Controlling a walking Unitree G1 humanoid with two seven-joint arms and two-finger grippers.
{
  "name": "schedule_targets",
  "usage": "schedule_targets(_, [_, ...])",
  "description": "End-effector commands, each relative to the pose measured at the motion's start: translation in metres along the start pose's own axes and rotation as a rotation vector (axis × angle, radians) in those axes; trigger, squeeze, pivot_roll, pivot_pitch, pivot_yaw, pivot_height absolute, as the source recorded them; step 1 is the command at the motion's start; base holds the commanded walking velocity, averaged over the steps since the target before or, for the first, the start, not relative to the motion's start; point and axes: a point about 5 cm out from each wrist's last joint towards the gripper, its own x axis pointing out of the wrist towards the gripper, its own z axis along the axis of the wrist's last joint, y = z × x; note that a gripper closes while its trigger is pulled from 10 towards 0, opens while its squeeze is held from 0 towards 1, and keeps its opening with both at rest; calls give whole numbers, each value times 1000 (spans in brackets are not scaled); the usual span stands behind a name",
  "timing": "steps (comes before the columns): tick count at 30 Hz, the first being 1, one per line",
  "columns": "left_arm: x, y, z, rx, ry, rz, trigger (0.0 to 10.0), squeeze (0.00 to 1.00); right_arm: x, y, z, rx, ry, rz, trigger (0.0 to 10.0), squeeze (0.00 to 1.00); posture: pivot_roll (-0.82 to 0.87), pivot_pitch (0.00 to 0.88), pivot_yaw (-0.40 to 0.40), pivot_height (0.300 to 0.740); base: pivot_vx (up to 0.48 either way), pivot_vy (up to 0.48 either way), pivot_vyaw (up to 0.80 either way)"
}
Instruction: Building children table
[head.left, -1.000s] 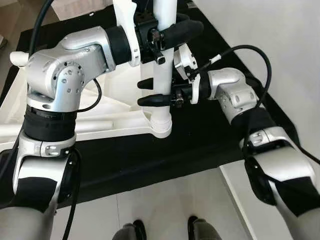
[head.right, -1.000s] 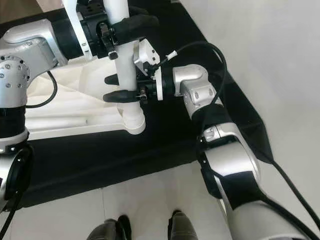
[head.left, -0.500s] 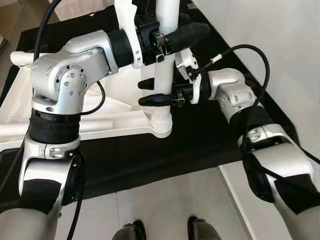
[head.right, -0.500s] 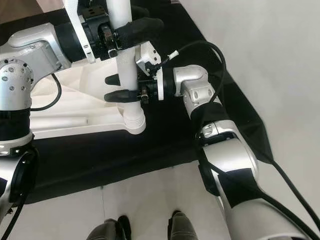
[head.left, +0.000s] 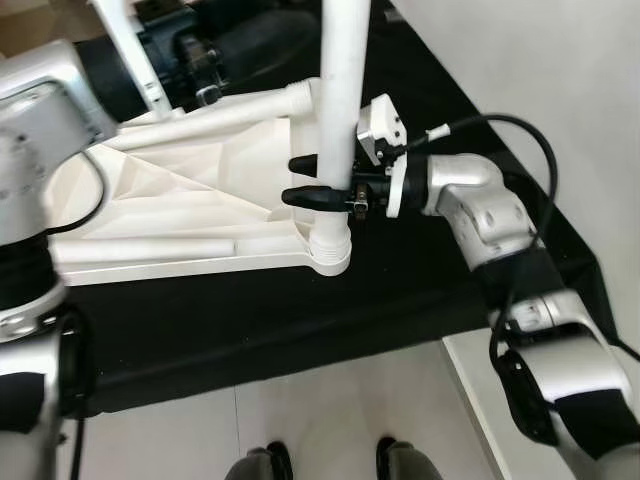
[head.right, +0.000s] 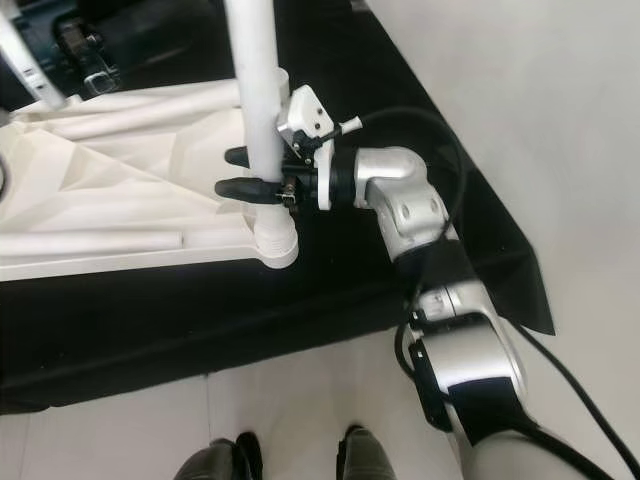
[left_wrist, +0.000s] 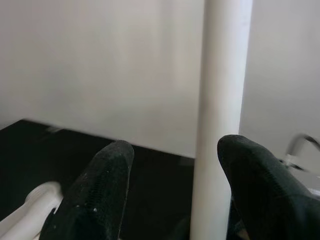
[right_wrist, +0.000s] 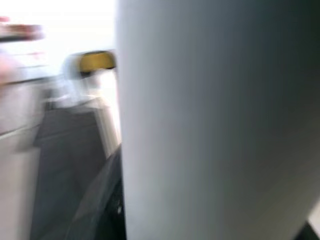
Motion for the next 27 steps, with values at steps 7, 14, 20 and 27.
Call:
schedule_targets(7, [-42,-1,-34,-39,62,227,10000,0,-2,24,-69,124,260,-470,0,0,-67,292,19,740,0,0,0])
schedule_targets(14, [-68,-21,-93,-190,139,385,10000,0,6,23,-68,100,258,-546,0,0,-60,275,25,740,0,0,0])
schedule_targets(20, [-78,-53,-127,-273,217,413,10000,0,4,27,-63,145,247,-574,0,0,-53,271,26,740,0,0,0])
schedule_targets(27, [-76,-100,-148,-298,282,384,10000,0,7,21,-39,162,73,-457,10000,55,-50,270,23,740,0,0,0])
